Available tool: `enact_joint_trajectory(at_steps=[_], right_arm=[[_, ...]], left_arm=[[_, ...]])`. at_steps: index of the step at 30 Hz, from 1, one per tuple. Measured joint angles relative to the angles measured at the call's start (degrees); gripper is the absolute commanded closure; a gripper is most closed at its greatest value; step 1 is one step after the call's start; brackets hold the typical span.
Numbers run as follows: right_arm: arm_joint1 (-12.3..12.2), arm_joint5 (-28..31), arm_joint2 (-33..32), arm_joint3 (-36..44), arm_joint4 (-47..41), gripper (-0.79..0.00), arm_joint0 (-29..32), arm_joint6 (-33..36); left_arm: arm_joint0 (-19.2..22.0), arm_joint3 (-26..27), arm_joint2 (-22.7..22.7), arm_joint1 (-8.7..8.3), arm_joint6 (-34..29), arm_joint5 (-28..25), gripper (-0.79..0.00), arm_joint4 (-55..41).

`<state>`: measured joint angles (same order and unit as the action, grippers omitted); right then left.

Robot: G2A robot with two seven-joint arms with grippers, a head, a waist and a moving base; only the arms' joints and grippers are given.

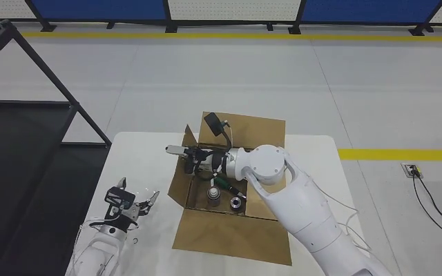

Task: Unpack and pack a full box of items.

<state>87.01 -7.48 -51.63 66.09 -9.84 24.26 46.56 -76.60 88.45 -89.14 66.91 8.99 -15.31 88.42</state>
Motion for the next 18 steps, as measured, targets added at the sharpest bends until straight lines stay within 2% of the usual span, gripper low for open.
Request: enact_joint_trajectory(at_steps=[7,12,18], right_arm=[[0.04,0.76,-0.47,-0.66,-0.26,-0.785,0.07,0.45],[0.06,0.93,-0.73,-0.99,-0.24,-0.785,0.14,0.61],[0.05,0.92,-1.0,-0.76,0.04,-0.785,0.18,0.73]], left_arm=[[-0.01,-0.15,-0.02,0.03,0.33,1.69,-0.785,-0.04],[3.17,-1.62,2.27,0.52,-2.92,6.07,-0.785,1.32],[8.44,-5.12,5.25,0.68,-6.07,2.72,-0.785,3.19]])
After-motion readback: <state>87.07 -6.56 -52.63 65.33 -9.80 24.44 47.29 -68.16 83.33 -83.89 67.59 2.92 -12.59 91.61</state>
